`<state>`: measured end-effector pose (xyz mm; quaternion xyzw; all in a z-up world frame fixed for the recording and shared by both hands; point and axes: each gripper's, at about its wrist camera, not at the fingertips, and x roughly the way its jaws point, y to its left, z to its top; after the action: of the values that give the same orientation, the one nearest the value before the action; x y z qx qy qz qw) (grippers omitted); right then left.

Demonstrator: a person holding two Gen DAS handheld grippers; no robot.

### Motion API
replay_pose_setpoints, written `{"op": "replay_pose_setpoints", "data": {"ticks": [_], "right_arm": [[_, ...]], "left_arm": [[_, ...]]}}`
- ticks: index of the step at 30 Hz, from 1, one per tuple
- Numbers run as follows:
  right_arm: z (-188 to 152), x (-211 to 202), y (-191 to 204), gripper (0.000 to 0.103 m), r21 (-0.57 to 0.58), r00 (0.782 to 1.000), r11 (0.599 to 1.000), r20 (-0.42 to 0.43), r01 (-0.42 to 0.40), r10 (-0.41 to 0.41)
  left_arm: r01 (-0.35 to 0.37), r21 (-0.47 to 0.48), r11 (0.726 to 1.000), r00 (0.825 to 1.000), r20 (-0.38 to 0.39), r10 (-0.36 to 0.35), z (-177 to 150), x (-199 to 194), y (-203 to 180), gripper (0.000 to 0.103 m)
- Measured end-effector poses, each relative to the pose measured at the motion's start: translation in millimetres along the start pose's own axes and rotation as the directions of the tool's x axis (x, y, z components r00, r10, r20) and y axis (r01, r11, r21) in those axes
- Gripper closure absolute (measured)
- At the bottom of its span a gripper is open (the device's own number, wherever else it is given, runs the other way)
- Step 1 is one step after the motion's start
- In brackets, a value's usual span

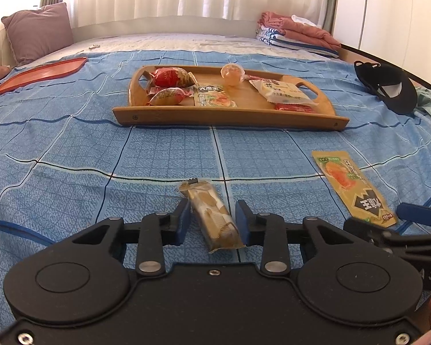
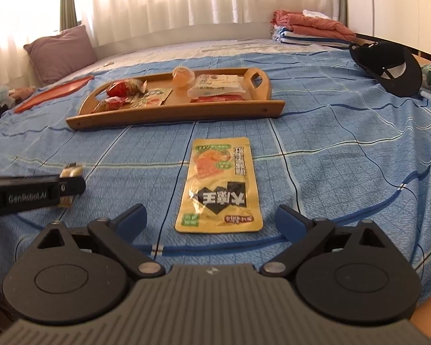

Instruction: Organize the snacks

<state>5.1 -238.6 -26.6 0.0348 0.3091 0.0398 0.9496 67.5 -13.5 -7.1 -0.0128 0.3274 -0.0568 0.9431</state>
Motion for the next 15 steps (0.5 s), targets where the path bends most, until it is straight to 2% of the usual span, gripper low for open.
{"op": "replay_pose_setpoints", "data": {"ticks": [6,15], "right_arm": [[-2.1,3.6,3.3,0.016,0.010,0.998,0.999,0.044,0.046,-0.046],[-6.6,7.1,9.8,0.021,-0.026,0.994,0.996,0.081,0.081,-0.078]], "left_arm": [[-0.010,0.009,1.000,1.000,0.014,0.010,-3.6,0.4,-2.6,0.067],[-0.020,0.021,1.000,1.000,0.022,0.020,-6.2,2.9,-6.0,0.064]]}}
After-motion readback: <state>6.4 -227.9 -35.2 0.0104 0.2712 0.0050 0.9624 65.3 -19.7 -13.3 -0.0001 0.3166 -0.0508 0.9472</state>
